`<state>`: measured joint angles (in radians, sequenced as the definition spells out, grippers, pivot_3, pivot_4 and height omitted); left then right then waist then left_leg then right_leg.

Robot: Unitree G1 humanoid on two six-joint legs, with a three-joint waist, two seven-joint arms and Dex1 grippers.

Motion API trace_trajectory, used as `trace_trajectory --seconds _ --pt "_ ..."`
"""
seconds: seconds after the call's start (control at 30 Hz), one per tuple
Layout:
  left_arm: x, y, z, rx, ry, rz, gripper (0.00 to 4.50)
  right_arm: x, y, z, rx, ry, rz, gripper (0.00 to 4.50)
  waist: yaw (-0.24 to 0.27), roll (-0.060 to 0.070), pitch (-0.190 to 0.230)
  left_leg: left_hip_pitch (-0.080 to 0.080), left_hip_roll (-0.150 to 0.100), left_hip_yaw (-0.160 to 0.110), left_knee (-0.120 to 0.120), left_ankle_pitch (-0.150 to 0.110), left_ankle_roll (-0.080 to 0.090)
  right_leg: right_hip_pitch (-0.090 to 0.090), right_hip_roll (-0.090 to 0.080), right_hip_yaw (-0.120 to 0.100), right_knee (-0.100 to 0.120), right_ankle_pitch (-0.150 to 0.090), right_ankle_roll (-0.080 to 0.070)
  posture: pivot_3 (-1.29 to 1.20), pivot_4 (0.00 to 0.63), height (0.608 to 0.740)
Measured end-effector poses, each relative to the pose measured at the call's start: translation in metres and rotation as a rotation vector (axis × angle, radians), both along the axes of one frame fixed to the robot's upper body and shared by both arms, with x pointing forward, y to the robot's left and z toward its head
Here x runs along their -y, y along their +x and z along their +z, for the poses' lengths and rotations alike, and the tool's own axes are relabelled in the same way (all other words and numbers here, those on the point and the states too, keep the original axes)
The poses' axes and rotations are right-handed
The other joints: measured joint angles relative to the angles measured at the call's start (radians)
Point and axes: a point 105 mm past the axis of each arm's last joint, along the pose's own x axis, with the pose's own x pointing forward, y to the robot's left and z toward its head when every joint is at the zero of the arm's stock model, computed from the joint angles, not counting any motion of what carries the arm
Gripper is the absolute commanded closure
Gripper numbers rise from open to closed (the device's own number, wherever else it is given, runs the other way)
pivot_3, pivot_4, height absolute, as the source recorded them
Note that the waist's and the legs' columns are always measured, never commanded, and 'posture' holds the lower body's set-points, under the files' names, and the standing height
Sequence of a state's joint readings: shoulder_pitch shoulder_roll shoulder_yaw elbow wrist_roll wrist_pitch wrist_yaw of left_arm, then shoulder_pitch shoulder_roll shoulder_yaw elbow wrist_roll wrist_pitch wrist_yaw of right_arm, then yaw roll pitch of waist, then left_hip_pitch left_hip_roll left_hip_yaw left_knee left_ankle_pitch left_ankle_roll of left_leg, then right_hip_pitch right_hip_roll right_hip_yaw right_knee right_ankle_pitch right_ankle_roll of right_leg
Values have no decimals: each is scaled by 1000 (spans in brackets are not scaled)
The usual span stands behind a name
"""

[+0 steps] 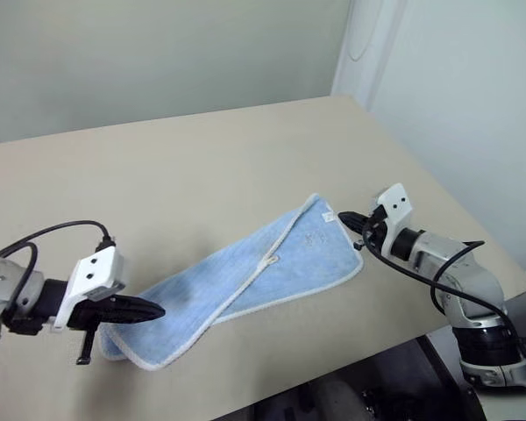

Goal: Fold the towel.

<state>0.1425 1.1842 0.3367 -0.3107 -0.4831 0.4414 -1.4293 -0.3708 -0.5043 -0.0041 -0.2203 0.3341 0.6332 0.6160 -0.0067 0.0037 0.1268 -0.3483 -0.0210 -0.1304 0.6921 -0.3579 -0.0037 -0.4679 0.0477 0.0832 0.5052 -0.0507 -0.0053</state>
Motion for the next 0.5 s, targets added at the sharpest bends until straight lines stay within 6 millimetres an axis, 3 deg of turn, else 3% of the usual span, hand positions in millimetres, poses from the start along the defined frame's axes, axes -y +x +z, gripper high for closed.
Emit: trace_trajectory --seconds 0.5 --pt "13 5 -7 -2 -28 -31 4479 1 -1 7 28 -20 1 4500 -1 1 -1 0 0 0 0 4 6 0 0 0 0 0 0 0 150 740"
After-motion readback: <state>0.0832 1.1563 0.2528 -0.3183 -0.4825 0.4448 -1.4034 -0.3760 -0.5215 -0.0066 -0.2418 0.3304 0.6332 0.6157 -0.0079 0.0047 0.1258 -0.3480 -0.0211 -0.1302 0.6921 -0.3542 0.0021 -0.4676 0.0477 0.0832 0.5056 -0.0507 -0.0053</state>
